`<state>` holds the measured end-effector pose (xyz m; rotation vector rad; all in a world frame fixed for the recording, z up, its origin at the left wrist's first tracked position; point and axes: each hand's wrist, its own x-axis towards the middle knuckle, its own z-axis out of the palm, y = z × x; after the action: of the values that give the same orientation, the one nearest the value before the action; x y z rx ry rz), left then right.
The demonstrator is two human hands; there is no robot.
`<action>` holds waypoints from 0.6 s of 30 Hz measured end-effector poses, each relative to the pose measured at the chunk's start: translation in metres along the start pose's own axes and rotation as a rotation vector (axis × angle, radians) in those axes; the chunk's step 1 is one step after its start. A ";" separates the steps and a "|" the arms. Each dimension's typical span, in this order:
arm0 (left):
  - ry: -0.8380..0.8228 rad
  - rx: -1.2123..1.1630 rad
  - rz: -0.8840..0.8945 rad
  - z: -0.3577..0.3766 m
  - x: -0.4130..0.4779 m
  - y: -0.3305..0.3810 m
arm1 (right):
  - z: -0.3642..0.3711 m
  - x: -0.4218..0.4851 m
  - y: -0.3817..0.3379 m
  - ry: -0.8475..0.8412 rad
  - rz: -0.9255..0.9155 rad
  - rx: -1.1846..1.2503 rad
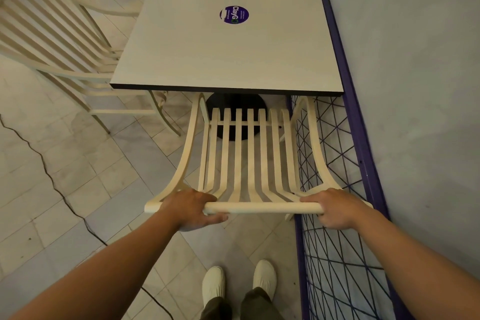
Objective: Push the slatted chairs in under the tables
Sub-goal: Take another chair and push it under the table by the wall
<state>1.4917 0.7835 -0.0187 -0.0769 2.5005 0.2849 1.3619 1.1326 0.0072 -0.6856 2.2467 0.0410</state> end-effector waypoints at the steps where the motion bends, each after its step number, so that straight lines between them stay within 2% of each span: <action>1: 0.000 0.020 -0.008 0.000 0.001 0.002 | 0.001 0.002 0.001 -0.004 0.002 -0.001; 8: -0.070 0.101 -0.034 -0.005 0.010 0.008 | 0.005 0.009 0.000 -0.016 0.046 -0.004; 18: -0.058 0.072 -0.005 0.009 0.010 0.008 | 0.014 0.001 -0.003 -0.027 0.068 0.011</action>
<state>1.4881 0.7931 -0.0304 -0.0453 2.4503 0.1920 1.3725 1.1330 -0.0028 -0.5995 2.2418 0.0702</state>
